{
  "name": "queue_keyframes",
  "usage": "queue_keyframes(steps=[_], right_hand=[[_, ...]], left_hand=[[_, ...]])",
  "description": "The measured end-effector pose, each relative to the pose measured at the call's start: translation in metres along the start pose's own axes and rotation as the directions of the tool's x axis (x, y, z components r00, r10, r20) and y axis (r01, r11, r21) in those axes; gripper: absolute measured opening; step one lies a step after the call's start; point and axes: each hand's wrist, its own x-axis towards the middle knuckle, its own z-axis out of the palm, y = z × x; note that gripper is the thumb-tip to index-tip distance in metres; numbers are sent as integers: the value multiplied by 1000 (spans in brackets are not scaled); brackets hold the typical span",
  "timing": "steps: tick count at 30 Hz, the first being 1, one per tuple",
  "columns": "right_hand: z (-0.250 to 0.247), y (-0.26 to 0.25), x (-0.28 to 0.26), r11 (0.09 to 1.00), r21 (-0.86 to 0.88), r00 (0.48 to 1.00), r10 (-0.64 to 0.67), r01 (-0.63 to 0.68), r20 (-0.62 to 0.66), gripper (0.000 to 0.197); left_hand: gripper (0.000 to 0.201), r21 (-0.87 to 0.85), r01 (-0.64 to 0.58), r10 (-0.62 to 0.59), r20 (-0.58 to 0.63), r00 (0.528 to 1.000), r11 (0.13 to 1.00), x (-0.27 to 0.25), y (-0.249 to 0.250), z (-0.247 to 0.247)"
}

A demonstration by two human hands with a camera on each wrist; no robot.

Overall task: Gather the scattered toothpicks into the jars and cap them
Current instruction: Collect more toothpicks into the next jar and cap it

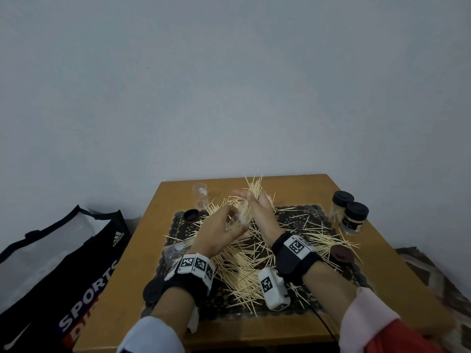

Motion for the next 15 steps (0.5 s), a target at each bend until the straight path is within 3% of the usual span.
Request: queue_keyframes(steps=[7, 15], right_hand=[[-6, 2, 5, 979, 202, 1000, 9, -15, 29, 8], [-4, 0, 0, 989, 143, 999, 32, -34, 20, 27]], left_hand=[[39, -2, 2, -2, 4, 1000, 1000, -1, 3, -2], [39, -18, 3, -3, -2, 1000, 1000, -1, 5, -3]])
